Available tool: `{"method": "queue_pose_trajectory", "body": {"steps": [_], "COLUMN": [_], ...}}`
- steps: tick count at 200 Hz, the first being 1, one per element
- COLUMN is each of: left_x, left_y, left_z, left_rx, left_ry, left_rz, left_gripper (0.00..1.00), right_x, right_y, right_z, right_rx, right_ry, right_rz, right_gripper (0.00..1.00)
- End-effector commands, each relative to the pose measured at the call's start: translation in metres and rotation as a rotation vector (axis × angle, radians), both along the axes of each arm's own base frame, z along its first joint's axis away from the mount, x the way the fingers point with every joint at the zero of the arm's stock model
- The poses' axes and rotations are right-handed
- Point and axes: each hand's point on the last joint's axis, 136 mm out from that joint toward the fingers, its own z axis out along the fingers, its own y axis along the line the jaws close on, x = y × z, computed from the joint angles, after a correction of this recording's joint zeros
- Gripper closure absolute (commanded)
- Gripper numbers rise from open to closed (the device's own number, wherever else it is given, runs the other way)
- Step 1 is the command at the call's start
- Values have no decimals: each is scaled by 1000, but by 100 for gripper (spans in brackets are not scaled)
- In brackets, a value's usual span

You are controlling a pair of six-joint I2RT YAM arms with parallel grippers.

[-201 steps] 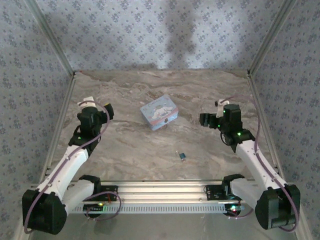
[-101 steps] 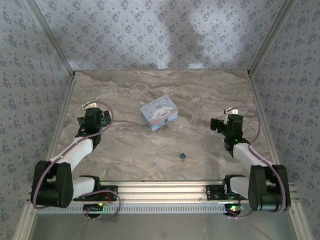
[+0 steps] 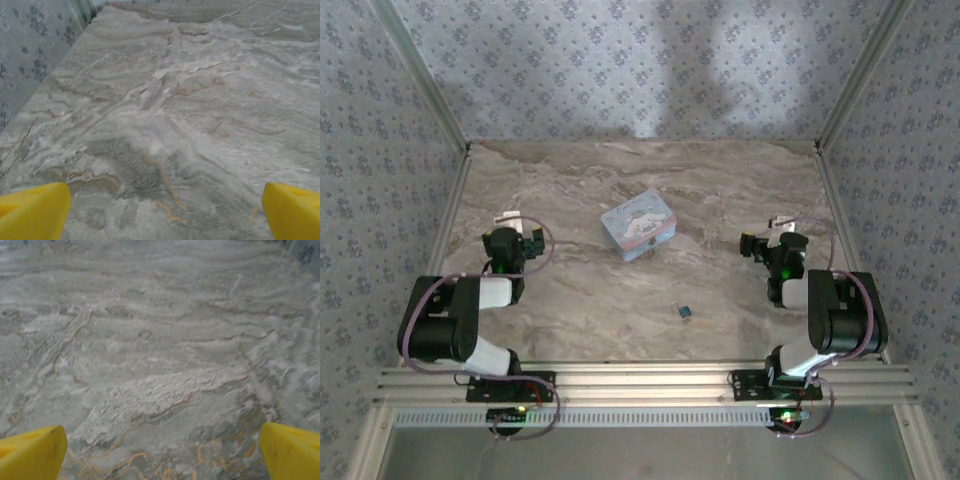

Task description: Unlock a padlock with a key

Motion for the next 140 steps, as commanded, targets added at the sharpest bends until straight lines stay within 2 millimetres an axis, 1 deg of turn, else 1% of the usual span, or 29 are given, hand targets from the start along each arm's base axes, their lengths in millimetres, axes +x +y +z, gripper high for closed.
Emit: {"method": "queue_pose_trajectory", "body": {"steps": [1, 9, 140], "left_x": [9, 14, 14], "left_y": [-1, 0, -2], "left_z": [12, 11, 11], "left_rx": [-65, -61, -68], "left_ry": [-70, -61, -53], "left_rz": [-35, -34, -47], "left_gripper": [2, 2, 2], "right_x": [15, 16, 16], "right_y": [5, 6, 8], "right_z": [14, 15, 16], "right_rx": [-32, -33, -54], "right_ry": [-26, -36, -33], "right_rz": [14, 16, 13], "right_gripper": [0, 0, 0]}}
